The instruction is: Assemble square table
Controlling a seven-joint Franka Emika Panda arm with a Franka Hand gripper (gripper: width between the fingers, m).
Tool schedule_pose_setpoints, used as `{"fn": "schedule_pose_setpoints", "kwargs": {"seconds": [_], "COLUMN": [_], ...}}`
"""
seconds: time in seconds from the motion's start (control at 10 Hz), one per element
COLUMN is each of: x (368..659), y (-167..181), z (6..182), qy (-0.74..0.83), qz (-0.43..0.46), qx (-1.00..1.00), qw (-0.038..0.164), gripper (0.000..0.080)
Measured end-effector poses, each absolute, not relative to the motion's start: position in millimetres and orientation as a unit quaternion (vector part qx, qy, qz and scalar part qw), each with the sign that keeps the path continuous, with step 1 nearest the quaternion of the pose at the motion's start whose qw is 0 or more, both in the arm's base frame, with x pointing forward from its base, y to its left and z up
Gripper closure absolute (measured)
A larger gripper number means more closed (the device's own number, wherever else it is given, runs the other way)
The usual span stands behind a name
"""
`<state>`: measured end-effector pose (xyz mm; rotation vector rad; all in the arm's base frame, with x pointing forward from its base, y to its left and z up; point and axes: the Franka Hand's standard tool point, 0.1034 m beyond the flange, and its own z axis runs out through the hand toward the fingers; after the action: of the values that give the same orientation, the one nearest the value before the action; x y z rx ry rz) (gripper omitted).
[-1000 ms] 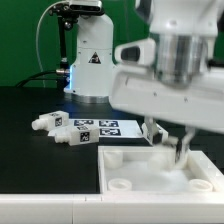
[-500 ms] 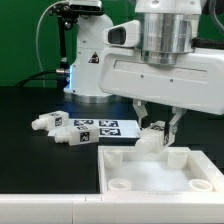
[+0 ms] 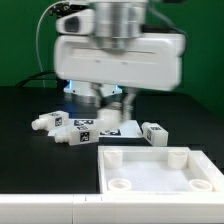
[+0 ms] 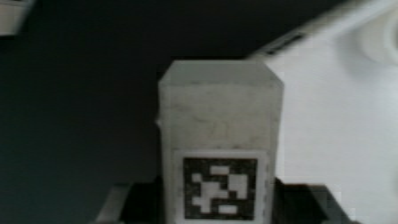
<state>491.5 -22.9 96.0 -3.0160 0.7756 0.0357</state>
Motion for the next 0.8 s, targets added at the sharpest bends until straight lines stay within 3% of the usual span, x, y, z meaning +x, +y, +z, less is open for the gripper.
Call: {"fn": "schedule_pose_setpoints", "kwargs": {"seconds": [0.5,0.8], "x": [484.2,428.8], "y": [-30.3,-99.8], "z": [89.7,61.5], "qy": [0.225,0.171], "qz": [0.009,0.007], "qx": [-0.974,-0.985], "qw": [0.012,-0.007], "gripper": [0.0521,0.0521]}}
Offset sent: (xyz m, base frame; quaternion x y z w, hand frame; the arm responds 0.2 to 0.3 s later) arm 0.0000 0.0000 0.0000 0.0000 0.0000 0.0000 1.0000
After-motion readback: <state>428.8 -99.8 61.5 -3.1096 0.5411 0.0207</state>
